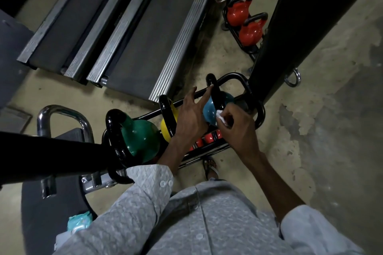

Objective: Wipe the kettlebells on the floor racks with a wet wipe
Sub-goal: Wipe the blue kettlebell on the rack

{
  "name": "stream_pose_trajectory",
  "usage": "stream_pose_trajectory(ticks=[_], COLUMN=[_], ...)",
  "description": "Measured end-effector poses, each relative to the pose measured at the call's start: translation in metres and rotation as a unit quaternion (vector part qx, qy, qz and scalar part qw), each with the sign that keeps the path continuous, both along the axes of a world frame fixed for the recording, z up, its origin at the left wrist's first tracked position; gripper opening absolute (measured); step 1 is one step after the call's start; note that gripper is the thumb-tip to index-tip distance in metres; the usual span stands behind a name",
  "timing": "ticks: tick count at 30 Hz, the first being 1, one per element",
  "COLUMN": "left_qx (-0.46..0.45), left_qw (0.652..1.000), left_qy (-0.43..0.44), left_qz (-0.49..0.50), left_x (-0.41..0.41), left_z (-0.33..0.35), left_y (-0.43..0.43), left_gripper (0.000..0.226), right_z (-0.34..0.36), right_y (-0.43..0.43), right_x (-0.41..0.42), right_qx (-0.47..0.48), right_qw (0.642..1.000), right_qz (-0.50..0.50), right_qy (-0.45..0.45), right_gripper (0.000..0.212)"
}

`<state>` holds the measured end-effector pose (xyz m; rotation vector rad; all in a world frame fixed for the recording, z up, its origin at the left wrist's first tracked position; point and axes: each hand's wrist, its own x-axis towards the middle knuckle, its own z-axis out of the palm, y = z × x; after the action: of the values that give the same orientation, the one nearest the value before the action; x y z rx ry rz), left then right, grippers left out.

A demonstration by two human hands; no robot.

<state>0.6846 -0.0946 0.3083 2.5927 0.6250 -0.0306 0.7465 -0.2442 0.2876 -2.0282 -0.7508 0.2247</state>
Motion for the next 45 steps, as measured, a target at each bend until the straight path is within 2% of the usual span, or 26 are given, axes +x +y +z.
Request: stream_pose_trajectory(ticks=[3, 6, 12, 15, 21, 25, 28, 30, 35, 37, 41, 43, 45], left_qx=[0.002, 0.005, 0.0, -0.008, -0.003, 0.018, 0.038, 0.041, 0.036, 0.033, 0.041, 0.045, 0.048], left_qw=[1.0, 1.0, 1.0, 1.0, 1.0, 1.0, 0.999, 0.999, 0.999, 0.999, 0.998, 0.998, 0.998], left_qy=[-0.001, 0.0, 0.01, 0.009, 0.02, 0.018, 0.011, 0.014, 0.029, 0.034, 0.042, 0.039, 0.037], left_qz=[0.0, -0.001, -0.003, -0.006, 0.001, 0.01, 0.016, 0.016, 0.017, 0.018, 0.018, 0.019, 0.023], left_x=[0.0, 0.0, 0.001, 0.001, 0.003, 0.004, 0.003, 0.003, 0.004, 0.005, 0.005, 0.004, 0.004], left_z=[0.001, 0.0, 0.003, 0.004, 0.002, 0.0, -0.002, -0.003, -0.003, -0.002, 0.0, 0.0, 0.0], left_y=[0.0, 0.0, -0.001, -0.002, -0.006, -0.008, -0.008, -0.007, -0.008, -0.009, -0.009, -0.009, -0.009], left_gripper=[0.109, 0.108, 0.12, 0.124, 0.128, 0.122, 0.117, 0.118, 0.121, 0.121, 0.123, 0.123, 0.123], right_z=[-0.009, -0.016, -0.025, -0.029, -0.027, -0.016, -0.008, -0.001, 0.02, 0.025, 0.022, 0.022, 0.018], right_y=[-0.012, -0.017, -0.017, -0.016, -0.007, 0.001, 0.012, 0.018, 0.032, 0.039, 0.049, 0.058, 0.069], right_x=[-0.016, -0.025, -0.032, -0.026, 0.009, 0.029, 0.044, 0.055, 0.078, 0.083, 0.09, 0.097, 0.103], right_qx=[0.015, 0.045, 0.135, 0.128, -0.014, -0.114, -0.19, -0.226, -0.269, -0.25, -0.127, -0.082, -0.045], right_qw=[0.999, 0.993, 0.959, 0.951, 0.979, 0.981, 0.967, 0.949, 0.908, 0.894, 0.843, 0.83, 0.813], right_qz=[-0.041, -0.091, -0.173, -0.189, -0.12, -0.046, 0.006, 0.036, 0.062, 0.045, -0.024, -0.034, -0.036], right_qy=[0.006, 0.064, 0.18, 0.206, 0.164, 0.147, 0.171, 0.219, 0.316, 0.368, 0.522, 0.55, 0.579], right_gripper=[0.026, 0.019, 0.016, 0.023, 0.023, 0.02, 0.018, 0.018, 0.015, 0.017, 0.026, 0.025, 0.035])
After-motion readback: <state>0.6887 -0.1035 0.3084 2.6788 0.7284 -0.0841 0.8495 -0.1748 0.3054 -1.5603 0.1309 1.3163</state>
